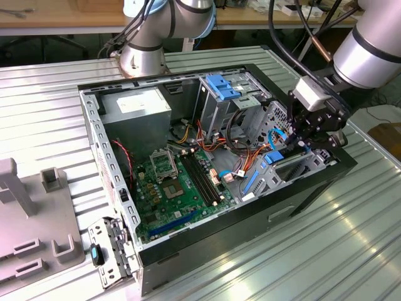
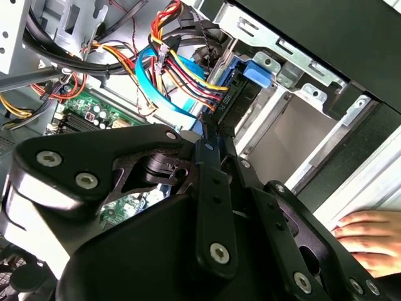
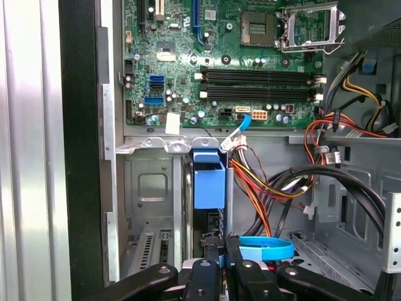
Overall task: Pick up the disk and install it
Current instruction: 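Insert the second disk wire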
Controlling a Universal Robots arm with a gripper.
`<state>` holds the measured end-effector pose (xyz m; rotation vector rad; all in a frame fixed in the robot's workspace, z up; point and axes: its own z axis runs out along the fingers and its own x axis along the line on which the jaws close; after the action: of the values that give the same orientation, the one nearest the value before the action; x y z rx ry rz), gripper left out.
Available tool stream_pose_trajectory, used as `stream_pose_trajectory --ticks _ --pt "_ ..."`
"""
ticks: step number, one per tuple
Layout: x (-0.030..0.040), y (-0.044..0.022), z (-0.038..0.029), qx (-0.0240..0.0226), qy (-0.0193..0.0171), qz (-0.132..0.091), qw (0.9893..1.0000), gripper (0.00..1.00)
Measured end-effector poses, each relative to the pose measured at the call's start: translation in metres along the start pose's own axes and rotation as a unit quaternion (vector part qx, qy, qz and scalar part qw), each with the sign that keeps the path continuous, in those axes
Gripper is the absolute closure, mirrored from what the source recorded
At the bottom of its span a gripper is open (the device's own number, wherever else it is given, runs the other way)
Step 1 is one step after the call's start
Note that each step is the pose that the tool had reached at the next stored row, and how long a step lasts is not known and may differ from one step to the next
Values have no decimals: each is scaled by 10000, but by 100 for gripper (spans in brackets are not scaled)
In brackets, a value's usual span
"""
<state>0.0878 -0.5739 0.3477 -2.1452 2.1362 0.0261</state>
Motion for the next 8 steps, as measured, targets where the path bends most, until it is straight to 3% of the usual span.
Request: stream_pose_trajectory --ticks 8 --pt "3 2 29 -3 0 1 10000 84"
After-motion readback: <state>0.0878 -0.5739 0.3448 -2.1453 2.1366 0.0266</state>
